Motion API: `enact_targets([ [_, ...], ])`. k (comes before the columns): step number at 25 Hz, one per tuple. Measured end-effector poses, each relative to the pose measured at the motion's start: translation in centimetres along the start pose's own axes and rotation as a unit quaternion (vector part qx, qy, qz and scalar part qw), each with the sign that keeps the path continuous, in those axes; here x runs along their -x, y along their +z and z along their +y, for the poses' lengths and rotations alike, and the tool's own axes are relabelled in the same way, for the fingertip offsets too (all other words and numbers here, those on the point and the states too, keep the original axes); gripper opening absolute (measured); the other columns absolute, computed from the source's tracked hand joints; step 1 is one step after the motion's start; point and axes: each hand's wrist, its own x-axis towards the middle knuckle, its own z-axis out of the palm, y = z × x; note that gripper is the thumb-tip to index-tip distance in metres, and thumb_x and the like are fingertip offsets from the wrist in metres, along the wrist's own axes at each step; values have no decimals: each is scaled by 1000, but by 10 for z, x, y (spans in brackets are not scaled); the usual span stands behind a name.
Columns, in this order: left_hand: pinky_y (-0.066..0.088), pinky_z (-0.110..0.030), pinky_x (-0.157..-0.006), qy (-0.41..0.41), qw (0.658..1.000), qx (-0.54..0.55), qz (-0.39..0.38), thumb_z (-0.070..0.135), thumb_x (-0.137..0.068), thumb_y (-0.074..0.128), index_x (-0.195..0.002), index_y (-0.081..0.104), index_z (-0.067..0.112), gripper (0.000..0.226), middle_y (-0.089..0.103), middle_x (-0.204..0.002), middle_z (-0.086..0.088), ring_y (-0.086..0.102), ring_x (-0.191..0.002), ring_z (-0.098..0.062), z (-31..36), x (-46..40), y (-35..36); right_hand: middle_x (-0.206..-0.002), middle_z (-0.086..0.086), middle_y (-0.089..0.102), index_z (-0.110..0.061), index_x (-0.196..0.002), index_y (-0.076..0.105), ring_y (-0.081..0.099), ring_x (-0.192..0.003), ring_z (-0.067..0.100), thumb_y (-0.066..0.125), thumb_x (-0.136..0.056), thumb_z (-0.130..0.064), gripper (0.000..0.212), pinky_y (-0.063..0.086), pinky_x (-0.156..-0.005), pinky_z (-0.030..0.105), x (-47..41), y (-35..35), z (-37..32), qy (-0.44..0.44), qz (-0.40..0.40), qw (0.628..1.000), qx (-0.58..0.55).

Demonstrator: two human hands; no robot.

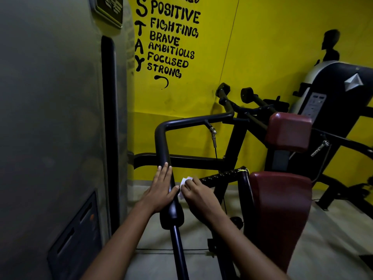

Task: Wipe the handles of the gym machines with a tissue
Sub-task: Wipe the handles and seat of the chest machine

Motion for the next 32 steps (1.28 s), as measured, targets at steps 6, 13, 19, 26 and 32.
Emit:
enact_targets([
  [6, 1, -35, -118, 1, 1000, 4, -1, 42, -100, 37, -153, -5, 17, 71, -22, -157, 5, -23, -144, -14, -1, -1, 2, -86, 5, 57, -11, -80, 60, 57, -67, 21, 81, -58, -4, 31, 40, -41, 26, 27, 22, 1, 110, 36, 993, -29],
  [13, 1, -35, -118, 8, 1000, 11, 4, 41, -101, 37, -153, -4, 18, 70, -22, -157, 6, -23, -143, -12, -5, -2, 4, -85, 17, 59, 0, -85, 60, 57, -74, 29, 54, -72, 18, 23, 41, -62, 28, 37, 43, 30, 490, 218, 822, -191],
  [19, 1, -33, -117, 12, 1000, 9, 4, 43, -100, 36, -153, -4, 19, 70, -22, -157, 8, -24, -143, -11, -5, -2, 5, -105, 24, 66, 6, -109, 62, 63, -97, 34, 55, -90, -3, 22, 48, -81, 34, 12, 50, 20, 671, 391, 503, -378],
  [26, 0, -32, -116, 12, 1000, 11, 9, 43, -100, 36, -153, -3, 20, 70, -22, -157, 8, -24, -143, -10, -7, -1, 6, -121, 25, 60, 3, -128, 52, 60, -108, 37, 44, -96, -3, 34, 43, -80, 28, 13, 32, -3, 657, 373, 549, -358],
  [32, 1, -32, -117, 8, 1000, 8, 10, 42, -100, 37, -153, -3, 18, 70, -22, -157, 6, -23, -143, -11, -6, -2, 7, -137, 8, 50, -11, -132, 52, 51, -125, 24, 48, -86, 12, 51, 39, -96, 10, -4, 32, -74, 539, 329, 685, -364],
])
